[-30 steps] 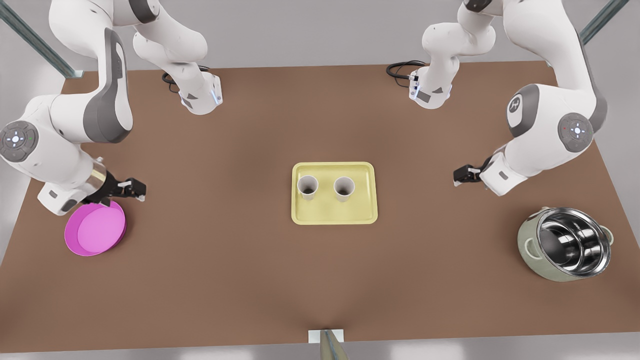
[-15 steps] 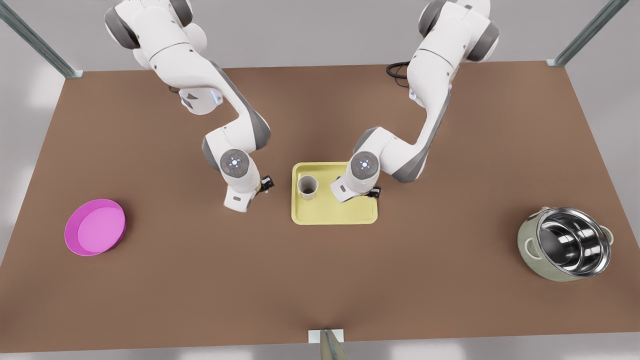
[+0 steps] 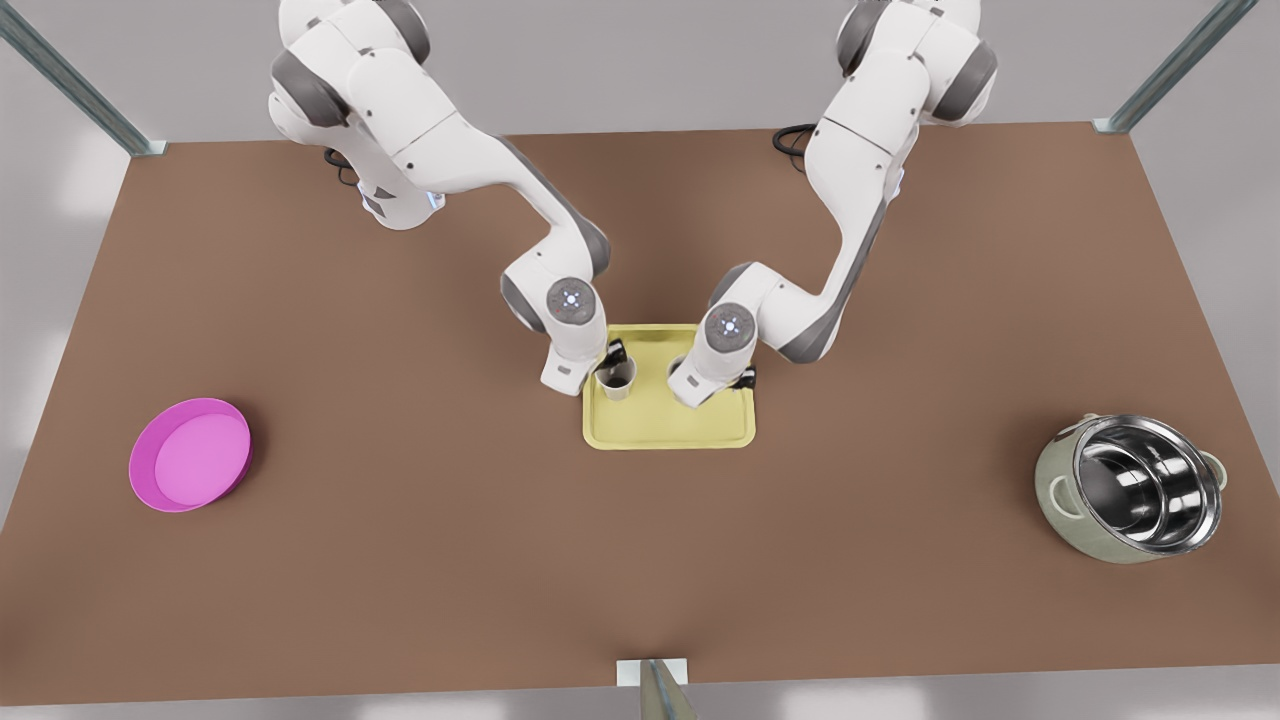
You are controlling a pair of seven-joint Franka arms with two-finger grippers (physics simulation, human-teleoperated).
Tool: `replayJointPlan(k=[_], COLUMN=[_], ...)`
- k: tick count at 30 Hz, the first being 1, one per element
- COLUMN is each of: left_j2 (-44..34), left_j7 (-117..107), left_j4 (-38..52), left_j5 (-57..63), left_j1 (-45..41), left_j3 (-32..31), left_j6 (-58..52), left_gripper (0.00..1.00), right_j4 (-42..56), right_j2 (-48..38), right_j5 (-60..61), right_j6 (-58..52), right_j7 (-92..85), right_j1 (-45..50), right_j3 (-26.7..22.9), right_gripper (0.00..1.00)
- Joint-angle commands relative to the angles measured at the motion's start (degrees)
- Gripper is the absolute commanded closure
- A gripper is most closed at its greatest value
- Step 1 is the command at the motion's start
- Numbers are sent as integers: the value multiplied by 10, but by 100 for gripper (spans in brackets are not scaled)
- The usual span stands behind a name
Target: Use the left arm to pick up the white IKEA cup from the tray and place it on the middle-left position; use the right arm to pick up the white IKEA cup from the tray and place it on the middle-right position
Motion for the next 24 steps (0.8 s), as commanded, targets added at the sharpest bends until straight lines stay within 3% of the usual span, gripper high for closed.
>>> replayJointPlan(k=[1,3,4,5,6,8,11,16,18,19,21,24], left_j2=[14,26,27,25,19,15,14,3,-4,-6,-17,-19], left_j7=[-94,-94,-93,-93,-90,-84,-85,-90,-87,-87,-80,31], left_j4=[0,1,1,2,6,11,12,13,51,62,83,121], left_j5=[0,3,4,4,4,4,4,1,0,-1,5,49], left_j1=[-1,-2,-2,-2,-1,-1,-1,0,0,0,20,29], left_j3=[0,0,0,0,0,1,1,2,4,5,11,97], left_j6=[58,68,68,66,59,50,43,29,-42,-58,-72,-69], left_gripper=[0,0,0,10,30,45,83,84,84,84,84,83], right_j4=[-1,-4,-5,-4,-3,-1,-1,0,-1,-1,-2,-5], right_j2=[10,24,24,24,24,24,20,14,2,0,-12,-32], right_j5=[-1,-2,-2,-2,-2,-2,-1,-1,-1,-1,-1,-1], right_j6=[24,40,40,40,41,41,41,41,40,40,38,34], right_j7=[154,154,155,156,156,159,160,160,160,160,160,156], right_j1=[1,11,11,11,12,19,20,20,18,18,15,13], right_j3=[0,0,0,0,0,0,0,0,0,0,-1,-8], right_gripper=[7,9,43,59,63,67,72,71,72,77,77,81])
